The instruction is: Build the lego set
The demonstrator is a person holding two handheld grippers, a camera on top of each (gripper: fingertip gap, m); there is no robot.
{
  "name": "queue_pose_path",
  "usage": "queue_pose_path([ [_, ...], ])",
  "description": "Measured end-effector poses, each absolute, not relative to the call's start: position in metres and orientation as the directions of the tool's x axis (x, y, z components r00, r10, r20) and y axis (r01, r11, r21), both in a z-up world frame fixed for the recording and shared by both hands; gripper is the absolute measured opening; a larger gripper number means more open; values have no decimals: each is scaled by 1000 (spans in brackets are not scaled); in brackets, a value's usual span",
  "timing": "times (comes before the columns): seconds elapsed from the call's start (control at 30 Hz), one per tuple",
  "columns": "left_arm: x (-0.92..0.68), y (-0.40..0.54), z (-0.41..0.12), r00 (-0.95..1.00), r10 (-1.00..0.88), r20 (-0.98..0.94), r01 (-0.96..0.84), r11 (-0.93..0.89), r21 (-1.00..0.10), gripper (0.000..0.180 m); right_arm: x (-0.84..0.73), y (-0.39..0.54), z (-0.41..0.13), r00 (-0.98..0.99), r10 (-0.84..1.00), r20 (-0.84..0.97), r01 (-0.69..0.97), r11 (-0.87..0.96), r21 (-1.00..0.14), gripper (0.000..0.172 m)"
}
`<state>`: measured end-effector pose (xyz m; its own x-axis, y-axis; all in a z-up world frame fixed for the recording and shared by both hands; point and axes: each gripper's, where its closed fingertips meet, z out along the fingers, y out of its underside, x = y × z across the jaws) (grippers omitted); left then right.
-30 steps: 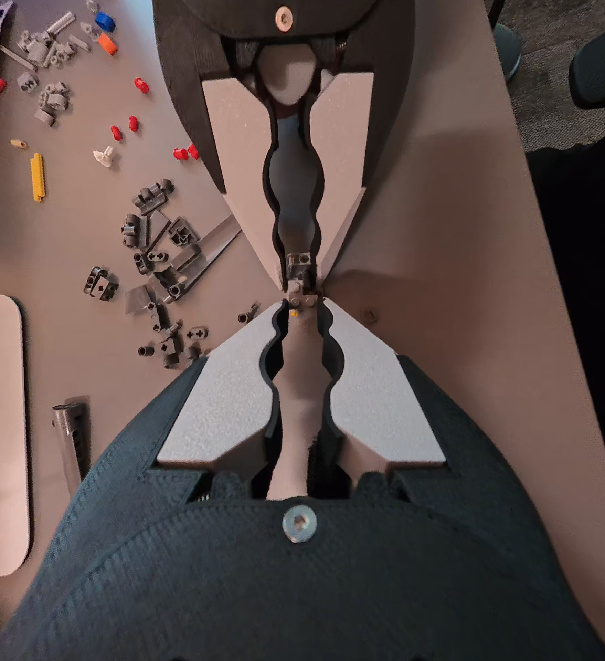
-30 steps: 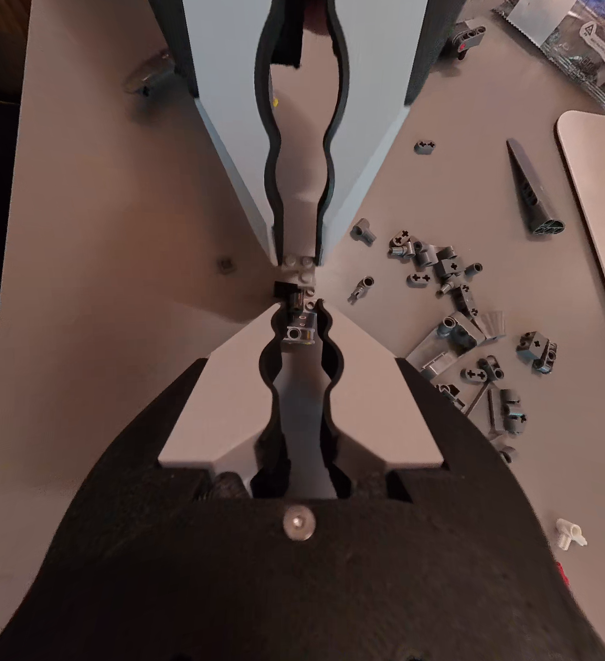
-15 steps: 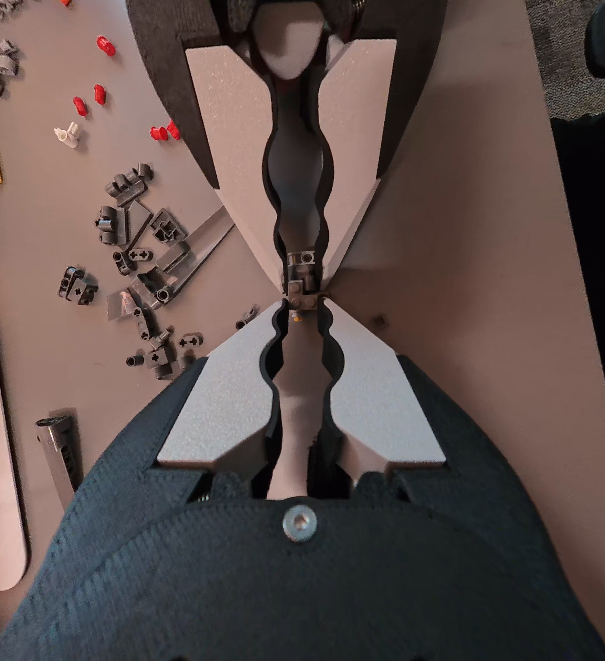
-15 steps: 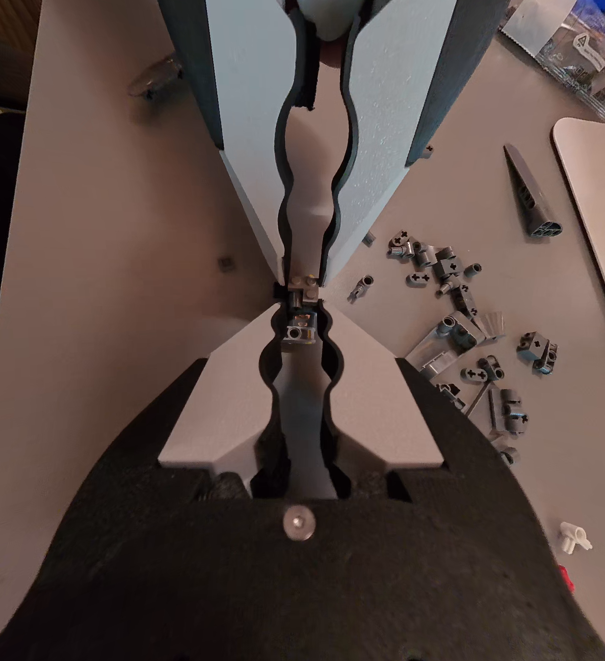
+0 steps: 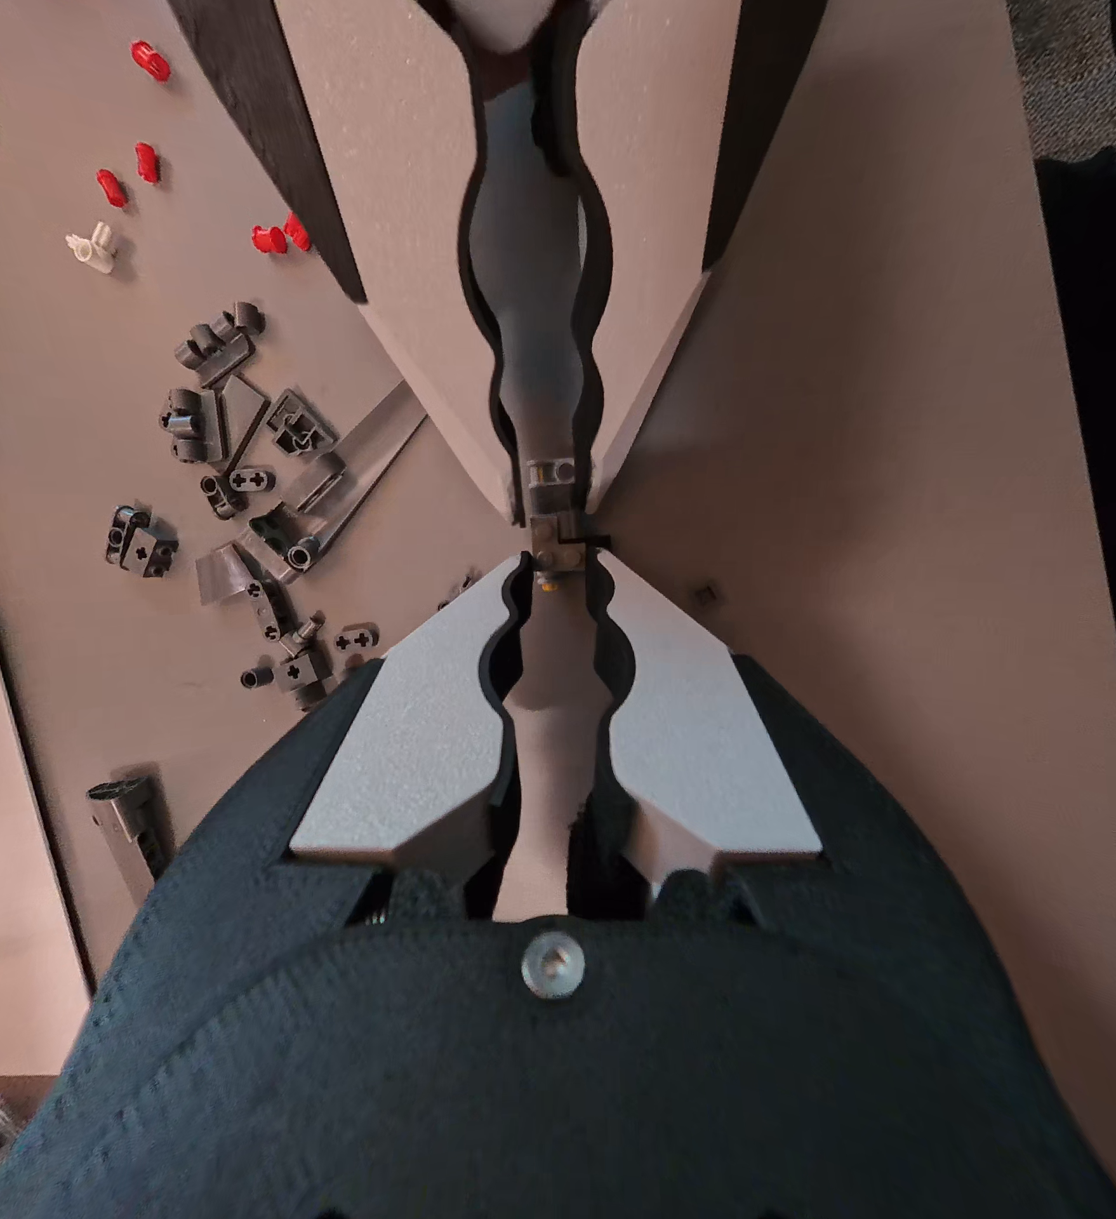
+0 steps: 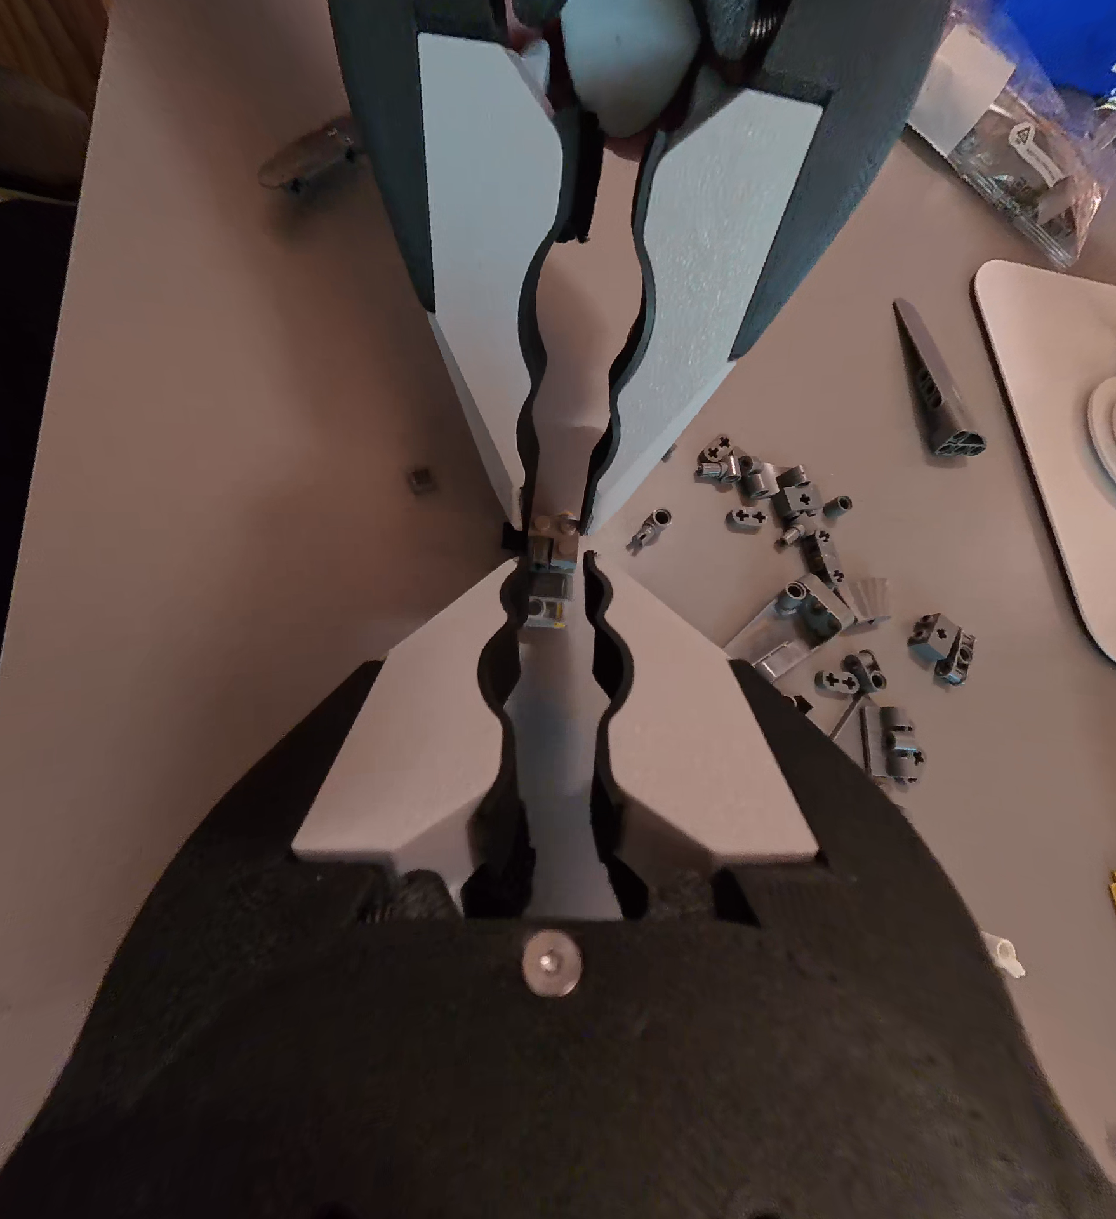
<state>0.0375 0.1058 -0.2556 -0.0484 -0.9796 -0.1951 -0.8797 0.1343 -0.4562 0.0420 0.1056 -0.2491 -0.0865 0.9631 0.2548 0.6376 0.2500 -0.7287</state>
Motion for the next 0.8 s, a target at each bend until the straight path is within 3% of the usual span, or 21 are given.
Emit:
queue_pose_path([
  [0.4,40,106,-256,-77,-978,-194,-904,150,-399,14,42,101,-246,-135,939,318,618,331,-714,8],
  [0.8,42,107,-257,-101,-975,-199,-916,169,-363,14,45,101,-251,-132,957,260,634,283,-720,2],
])
